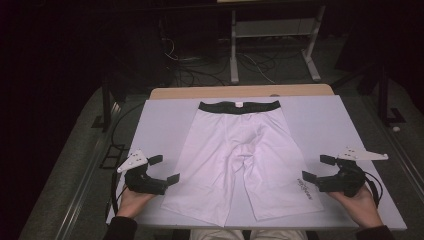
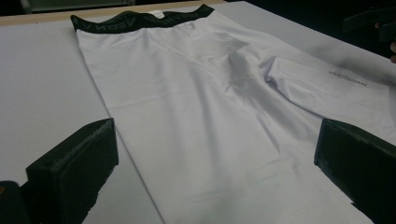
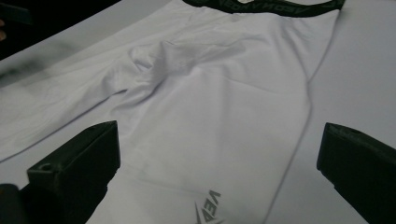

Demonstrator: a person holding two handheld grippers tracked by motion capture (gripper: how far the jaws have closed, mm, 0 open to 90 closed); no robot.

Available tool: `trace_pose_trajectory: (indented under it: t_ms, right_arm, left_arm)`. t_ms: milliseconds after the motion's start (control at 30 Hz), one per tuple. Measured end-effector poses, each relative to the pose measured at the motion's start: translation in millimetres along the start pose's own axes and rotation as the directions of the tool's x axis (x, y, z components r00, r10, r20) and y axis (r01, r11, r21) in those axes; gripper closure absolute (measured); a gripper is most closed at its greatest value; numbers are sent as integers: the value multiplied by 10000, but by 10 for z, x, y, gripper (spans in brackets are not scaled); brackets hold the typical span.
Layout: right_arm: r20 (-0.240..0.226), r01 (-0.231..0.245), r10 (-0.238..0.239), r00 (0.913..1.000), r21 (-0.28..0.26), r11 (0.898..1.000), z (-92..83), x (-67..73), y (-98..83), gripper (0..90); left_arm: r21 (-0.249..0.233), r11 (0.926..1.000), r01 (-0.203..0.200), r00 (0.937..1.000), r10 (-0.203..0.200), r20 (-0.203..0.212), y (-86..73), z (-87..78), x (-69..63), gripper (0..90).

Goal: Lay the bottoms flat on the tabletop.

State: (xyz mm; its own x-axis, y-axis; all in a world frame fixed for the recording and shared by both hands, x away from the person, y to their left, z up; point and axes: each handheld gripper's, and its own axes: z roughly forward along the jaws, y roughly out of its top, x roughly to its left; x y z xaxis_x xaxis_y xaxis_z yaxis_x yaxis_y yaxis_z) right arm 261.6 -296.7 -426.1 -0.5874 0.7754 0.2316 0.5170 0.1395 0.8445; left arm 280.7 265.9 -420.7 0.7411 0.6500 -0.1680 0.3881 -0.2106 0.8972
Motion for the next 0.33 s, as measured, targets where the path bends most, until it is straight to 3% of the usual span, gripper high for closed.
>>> trace_pose_trajectory:
  t_ms: [133, 333]
  right_arm:
    - [114, 104, -102, 9999, -212, 9997, -30, -37, -46, 0]
    - [228, 385, -383, 9990, -116, 9992, -4, -36, -55, 0]
  left_arm:
    - [83, 9999, -57, 10000, 57, -45, -5, 21, -8, 0]
    - [403, 9988, -269, 9995, 263, 160, -8, 95, -44, 0]
